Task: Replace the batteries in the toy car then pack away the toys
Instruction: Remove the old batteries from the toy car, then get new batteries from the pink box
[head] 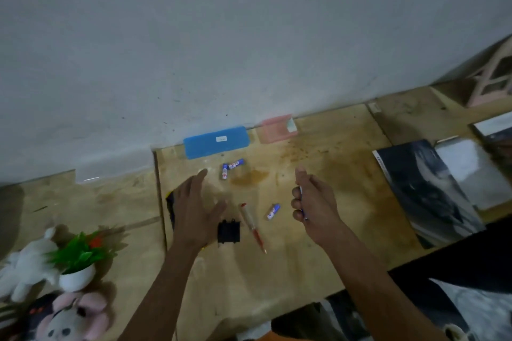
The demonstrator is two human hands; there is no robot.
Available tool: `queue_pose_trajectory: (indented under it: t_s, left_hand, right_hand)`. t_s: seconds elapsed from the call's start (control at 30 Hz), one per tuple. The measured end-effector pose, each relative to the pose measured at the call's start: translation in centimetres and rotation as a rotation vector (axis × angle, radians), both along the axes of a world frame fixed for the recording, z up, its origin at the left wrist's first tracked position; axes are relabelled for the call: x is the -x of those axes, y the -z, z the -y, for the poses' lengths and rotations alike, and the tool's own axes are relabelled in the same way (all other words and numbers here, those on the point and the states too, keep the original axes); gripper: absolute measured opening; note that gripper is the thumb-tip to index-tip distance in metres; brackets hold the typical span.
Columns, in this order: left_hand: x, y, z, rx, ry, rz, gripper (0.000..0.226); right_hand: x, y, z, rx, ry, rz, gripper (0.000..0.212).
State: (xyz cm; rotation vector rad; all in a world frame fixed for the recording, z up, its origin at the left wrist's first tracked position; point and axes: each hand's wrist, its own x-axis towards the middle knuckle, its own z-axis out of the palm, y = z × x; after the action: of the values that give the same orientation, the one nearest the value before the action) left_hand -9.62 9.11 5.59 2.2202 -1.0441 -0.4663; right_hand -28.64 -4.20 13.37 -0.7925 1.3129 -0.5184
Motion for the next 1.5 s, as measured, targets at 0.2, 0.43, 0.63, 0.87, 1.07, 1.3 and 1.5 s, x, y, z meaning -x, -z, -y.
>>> queue_pose_trajectory:
  t_s: [0.2,0.43,0.63,0.87,1.07,1.3,1.5]
  left_hand:
    - [4.5,0.4,11.1,-0.010,0.072,-0.016,0.050]
    - [4.4,4.0,20.5,-0.132,0.073,0.105,0.052]
    - [3.8,6.8,25.0,-0.230,0.098,0.143,0.058]
    - [4.3,7.9,26.8,-0.164,0.034,0.168,0.052]
    - [4.0,8.6,26.7,-0.136,0.056,0.168,0.051]
    - [3.8,8.4,26.8,-0.100,0.062,0.182,0.055]
    - [4.2,7.9,26.9,-0.099,0.031,0.141,0.056]
  right_hand:
    - [1.0,4.5,8.7,0.096,-0.104,-0.121,0.021]
    - [-2.3,11.8,16.6,0.125,-0.206,-0.233,0.029]
    - [-4.9,14.6,19.0,0.046,-0.099,-0.239,0.007]
    - [-6.6,16.8,19.5,-0.030,0.007,-0.270,0.014]
    - [-6.5,17.5,18.7,-0.069,0.034,-0.169,0.019]
    - [-6.2,16.5,18.5,0.022,0.041,-0.094,0.029]
    - [-5.0,15.6,18.7,0.152,-0.097,-0.173,0.006]
